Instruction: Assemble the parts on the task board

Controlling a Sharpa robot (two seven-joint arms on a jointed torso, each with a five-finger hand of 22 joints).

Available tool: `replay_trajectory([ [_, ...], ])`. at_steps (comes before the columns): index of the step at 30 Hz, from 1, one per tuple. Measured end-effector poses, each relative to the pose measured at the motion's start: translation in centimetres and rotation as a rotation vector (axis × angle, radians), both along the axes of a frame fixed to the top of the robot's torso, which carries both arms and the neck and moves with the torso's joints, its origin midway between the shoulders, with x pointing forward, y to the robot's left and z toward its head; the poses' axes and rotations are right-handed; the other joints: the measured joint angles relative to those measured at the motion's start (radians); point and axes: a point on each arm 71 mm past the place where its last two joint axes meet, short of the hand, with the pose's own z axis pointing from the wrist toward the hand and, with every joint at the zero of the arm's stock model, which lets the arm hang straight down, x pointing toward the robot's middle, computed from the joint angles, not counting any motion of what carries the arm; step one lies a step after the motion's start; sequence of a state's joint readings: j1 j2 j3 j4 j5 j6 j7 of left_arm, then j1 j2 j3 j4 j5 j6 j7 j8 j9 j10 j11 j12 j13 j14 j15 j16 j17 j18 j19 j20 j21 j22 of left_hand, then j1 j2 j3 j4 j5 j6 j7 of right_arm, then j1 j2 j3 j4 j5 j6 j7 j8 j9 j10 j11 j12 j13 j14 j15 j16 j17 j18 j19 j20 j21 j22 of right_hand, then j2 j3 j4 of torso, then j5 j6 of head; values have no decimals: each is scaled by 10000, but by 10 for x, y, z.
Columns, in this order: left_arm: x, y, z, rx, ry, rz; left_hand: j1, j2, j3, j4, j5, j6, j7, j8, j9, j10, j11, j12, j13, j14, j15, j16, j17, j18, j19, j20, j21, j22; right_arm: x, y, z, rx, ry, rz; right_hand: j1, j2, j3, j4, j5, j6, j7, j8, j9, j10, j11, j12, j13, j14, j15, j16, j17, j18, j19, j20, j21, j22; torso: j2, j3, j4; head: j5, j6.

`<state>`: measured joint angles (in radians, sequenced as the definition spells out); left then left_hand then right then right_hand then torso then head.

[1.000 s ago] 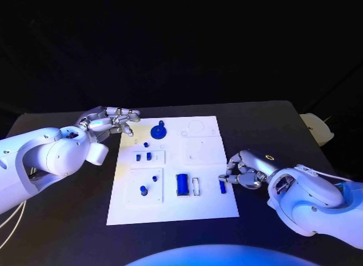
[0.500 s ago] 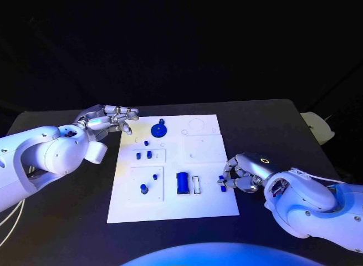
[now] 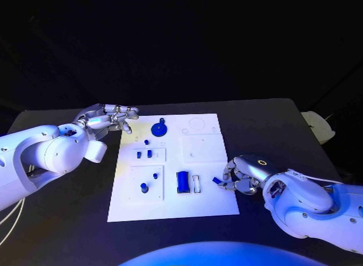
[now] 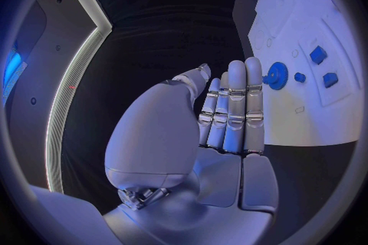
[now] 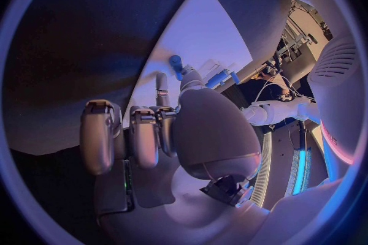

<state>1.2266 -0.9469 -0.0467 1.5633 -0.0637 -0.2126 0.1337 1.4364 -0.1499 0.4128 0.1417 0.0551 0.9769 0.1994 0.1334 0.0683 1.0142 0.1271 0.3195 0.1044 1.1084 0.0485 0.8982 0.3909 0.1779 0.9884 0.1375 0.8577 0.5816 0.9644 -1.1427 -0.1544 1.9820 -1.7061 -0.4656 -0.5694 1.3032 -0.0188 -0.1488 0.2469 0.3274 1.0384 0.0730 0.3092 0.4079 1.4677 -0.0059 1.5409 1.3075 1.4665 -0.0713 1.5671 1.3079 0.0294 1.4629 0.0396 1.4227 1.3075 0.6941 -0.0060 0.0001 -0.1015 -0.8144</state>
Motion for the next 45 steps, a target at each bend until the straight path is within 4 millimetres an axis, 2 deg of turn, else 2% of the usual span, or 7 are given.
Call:
replay_trajectory([
  [13,0,0,0,7,7,5,0,0,-27,27,0,0,0,40,0,0,0,56,0,0,0,0,1,-1,0,0,0,-9,0,11,-3,-40,-113,337,122,-74,47,-58,0,252,-74,-38,-53,0,0,0,0,0,0,0,-1,0,0,0,0,-1,1,5,-1,-33,-12],
  [17,0,1,0,10,9,11,0,0,-27,27,0,0,0,40,0,0,0,56,0,0,0,0,1,-1,0,0,0,-9,0,13,-3,-73,-150,410,751,-22,418,-494,-874,401,-150,-97,-132,-1,-1,2,12,0,0,0,-2,0,0,-1,0,-2,2,1,0,-44,-29],
  [19,0,1,0,11,11,13,0,0,-27,27,0,0,0,40,0,0,0,56,0,0,0,0,1,-1,0,0,0,-9,0,14,-3,-110,-172,461,902,-79,596,-590,-1052,461,-178,-117,-200,-20,-20,2,19,0,0,0,-2,0,0,-1,0,-2,1,1,0,-44,-40],
  [26,0,1,0,12,17,8,0,0,-27,27,0,0,0,40,0,0,0,56,0,0,0,0,1,-1,0,0,0,-8,0,18,-2,-361,-344,803,1439,-198,1175,-1088,-1148,605,-179,-295,-415,-39,-36,40,32,0,-1,0,-2,0,0,-1,0,6,-4,-4,1,-29,-67],
  [32,0,1,0,14,19,13,0,0,-27,27,0,0,0,40,0,0,0,55,0,0,0,0,1,0,0,0,0,-8,0,21,-1,-681,-567,1154,1636,-264,1292,-1088,-1190,662,-163,-362,-472,-36,-39,-23,32,0,0,-39,-3,0,0,-1,-60,6,-6,-8,6,-17,-62],
  [40,0,2,0,18,22,21,0,0,-27,27,0,-38,37,40,0,0,1,55,0,0,0,0,2,-1,0,0,0,-8,0,25,0,-997,-826,1519,1715,-342,1495,-891,-861,808,-132,-482,-603,-34,-41,-89,-5,0,0,-39,-4,0,0,-1,-74,5,-6,-8,6,-2,-60],
  [45,-1,2,0,18,22,20,0,0,-27,27,0,-37,37,40,0,0,1,56,0,0,0,0,2,-1,0,0,0,-8,-2,26,0,-1019,-878,1591,1608,-237,1759,-643,-165,818,-142,-565,-636,-18,-132,44,19,0,-2,-39,-4,1,24,-26,44,4,-6,-6,1,12,-40],
])
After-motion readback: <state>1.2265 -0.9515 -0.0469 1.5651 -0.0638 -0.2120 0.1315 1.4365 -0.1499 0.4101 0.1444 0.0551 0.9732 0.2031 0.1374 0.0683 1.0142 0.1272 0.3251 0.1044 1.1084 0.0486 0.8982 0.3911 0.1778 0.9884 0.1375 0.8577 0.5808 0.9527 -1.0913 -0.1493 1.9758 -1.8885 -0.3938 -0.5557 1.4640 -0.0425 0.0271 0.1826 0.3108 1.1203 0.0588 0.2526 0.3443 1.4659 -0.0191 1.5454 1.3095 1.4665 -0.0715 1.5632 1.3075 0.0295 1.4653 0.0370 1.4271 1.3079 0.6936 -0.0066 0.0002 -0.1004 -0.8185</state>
